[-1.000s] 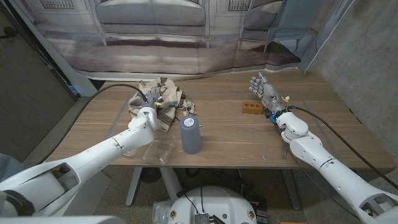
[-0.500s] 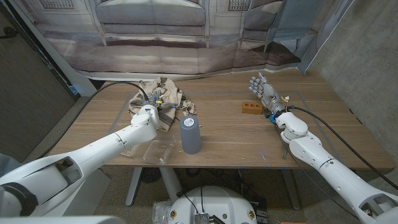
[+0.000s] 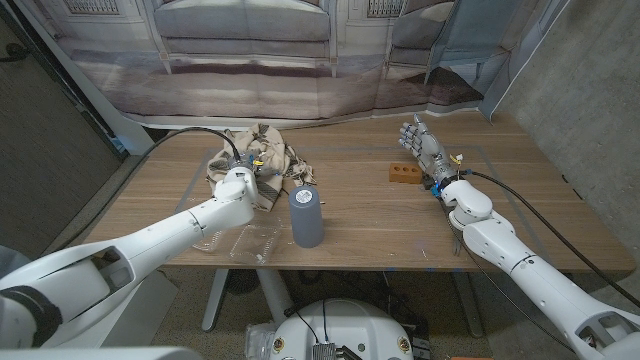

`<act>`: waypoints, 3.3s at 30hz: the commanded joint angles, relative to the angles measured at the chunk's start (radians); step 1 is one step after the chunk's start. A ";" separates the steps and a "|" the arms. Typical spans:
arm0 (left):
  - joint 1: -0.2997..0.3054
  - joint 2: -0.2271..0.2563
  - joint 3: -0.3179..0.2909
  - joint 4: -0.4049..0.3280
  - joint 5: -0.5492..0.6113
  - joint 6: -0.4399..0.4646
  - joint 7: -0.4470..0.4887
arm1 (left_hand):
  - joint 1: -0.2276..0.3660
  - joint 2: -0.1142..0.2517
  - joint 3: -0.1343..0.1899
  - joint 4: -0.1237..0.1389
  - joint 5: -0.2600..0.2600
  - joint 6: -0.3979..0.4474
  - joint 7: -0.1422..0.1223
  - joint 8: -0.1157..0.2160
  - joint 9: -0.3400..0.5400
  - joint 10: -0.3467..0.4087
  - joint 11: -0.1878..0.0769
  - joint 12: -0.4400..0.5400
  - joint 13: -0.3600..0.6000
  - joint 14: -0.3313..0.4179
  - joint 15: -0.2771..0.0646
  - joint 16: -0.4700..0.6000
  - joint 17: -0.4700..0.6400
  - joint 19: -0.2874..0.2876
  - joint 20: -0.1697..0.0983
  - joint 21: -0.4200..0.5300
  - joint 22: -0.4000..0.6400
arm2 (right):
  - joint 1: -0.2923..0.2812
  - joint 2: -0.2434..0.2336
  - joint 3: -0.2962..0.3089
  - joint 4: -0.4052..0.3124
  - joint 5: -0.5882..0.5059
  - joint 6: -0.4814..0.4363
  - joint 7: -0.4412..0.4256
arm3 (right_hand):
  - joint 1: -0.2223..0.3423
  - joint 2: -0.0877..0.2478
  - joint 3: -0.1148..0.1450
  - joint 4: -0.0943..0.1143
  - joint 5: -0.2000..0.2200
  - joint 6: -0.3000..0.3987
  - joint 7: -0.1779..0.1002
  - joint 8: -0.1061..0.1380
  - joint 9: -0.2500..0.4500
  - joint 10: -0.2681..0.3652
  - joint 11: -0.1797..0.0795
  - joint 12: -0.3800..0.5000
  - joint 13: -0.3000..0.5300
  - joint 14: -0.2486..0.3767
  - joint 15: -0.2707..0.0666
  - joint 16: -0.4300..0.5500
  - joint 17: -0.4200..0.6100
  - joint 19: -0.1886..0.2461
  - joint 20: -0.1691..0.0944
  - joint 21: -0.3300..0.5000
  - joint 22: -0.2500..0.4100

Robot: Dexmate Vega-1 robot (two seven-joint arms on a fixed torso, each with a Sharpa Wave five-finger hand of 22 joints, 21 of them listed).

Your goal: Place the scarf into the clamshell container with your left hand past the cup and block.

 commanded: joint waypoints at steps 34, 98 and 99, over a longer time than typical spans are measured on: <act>-0.083 -0.096 0.076 0.092 0.042 0.068 -0.019 | 0.606 0.180 0.219 -0.054 -0.208 0.195 0.013 0.065 0.057 0.244 -0.032 0.048 0.038 0.365 -0.102 0.091 0.080 0.513 -0.038 0.173 0.012 | 0.034 0.011 0.003 0.040 0.012 0.006 0.025 | -0.004 -0.005 -0.007 0.000 -0.001 0.008 -0.008 -0.002 0.002 0.008 -0.003 -0.002 0.005 0.010 0.004 -0.003 0.002 0.002 0.019 -0.008 0.003; 0.001 -0.027 -0.038 -0.163 -0.018 0.085 0.131 | 0.819 0.183 0.343 -0.028 -0.247 0.606 0.146 0.337 0.195 0.600 -0.003 0.151 0.160 0.804 -0.214 0.221 0.263 0.643 -0.275 0.411 0.038 | -0.024 -0.013 0.049 -0.012 0.047 0.057 0.036 | -0.001 0.001 -0.013 -0.005 -0.001 0.010 -0.004 -0.001 0.003 0.008 0.000 -0.004 0.006 0.014 0.002 -0.003 0.002 0.023 0.009 -0.014 0.003; 0.001 -0.023 -0.040 -0.166 -0.021 0.082 0.125 | 0.819 0.183 0.343 -0.028 -0.247 0.606 0.146 0.337 0.195 0.600 -0.003 0.151 0.161 0.805 -0.215 0.221 0.264 0.644 -0.276 0.413 0.038 | -0.023 -0.012 0.049 -0.011 0.047 0.057 0.036 | -0.001 0.001 -0.013 -0.005 -0.001 0.010 -0.004 -0.001 0.003 0.007 0.001 -0.004 0.006 0.014 0.001 -0.003 0.002 0.023 0.009 -0.014 0.003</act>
